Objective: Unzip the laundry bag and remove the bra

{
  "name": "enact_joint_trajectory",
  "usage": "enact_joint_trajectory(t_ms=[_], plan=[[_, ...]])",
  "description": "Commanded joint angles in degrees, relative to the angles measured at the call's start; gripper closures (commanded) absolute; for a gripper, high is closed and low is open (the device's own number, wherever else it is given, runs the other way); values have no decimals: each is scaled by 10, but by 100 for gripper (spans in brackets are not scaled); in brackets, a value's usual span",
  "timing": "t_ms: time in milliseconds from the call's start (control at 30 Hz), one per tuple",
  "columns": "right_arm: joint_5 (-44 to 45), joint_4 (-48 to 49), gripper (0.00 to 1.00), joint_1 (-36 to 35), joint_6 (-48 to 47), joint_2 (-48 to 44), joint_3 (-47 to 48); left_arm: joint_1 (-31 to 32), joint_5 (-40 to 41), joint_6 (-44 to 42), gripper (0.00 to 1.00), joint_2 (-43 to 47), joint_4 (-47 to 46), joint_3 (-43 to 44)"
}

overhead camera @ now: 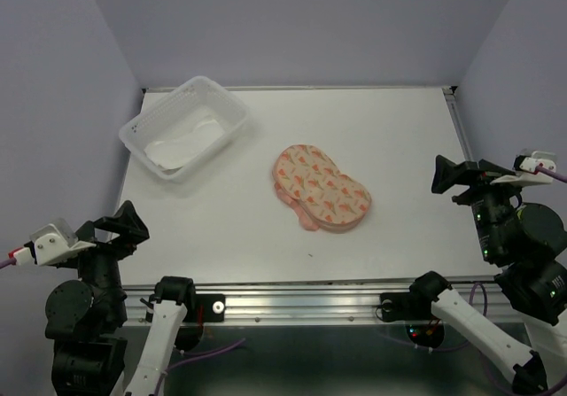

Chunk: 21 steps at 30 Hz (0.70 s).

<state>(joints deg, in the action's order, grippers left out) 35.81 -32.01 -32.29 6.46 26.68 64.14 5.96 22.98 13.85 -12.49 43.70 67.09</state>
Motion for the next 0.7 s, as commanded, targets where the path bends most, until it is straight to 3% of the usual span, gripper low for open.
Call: enact_joint_trajectory(t_ms=[0,667], plan=[[-13,12,0,0,-19,12,28,2,8,19,1,5,-33,-10],[-29,-1,0,0,3,19,49,5,-15,-13,1,-7,-61,-19]])
